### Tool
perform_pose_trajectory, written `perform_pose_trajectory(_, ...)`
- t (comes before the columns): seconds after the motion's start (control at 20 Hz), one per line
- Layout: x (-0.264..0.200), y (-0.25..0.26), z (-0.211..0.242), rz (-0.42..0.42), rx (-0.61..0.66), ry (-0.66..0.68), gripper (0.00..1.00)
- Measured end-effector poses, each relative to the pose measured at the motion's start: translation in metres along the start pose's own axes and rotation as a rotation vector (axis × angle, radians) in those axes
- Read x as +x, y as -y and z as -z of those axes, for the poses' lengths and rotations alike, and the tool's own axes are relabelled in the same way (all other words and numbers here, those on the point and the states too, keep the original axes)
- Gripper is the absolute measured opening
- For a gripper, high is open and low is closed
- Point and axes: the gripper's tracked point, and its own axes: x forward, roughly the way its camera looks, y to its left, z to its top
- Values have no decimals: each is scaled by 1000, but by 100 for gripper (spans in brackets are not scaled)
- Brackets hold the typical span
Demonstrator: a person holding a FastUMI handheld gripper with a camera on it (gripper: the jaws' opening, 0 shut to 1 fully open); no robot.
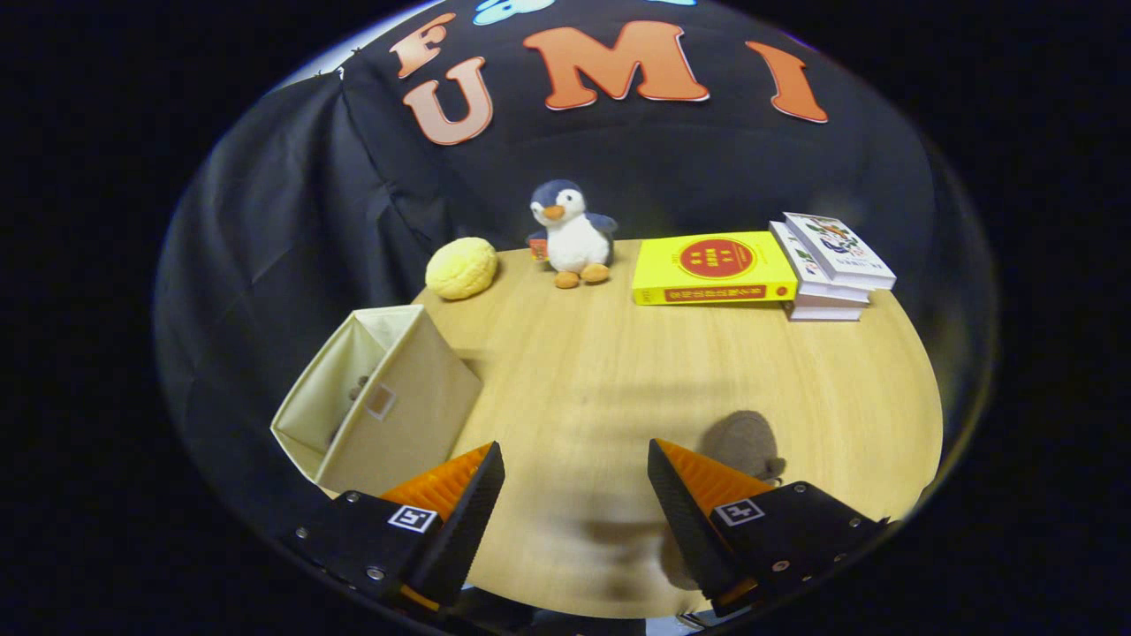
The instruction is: Open the storage box then place both shoes into the box .Put the left shoe in first, then the right shoe, with the right side of both shoes facing outward in a uniform manner.
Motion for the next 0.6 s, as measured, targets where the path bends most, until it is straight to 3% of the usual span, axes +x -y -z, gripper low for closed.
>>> perform_pose_trajectory(0.15, 6, 46, 25, 50, -14, -16, 98)
perform_pose_trajectory(0.6, 16, 117, 83, 83, 4, -39, 98)
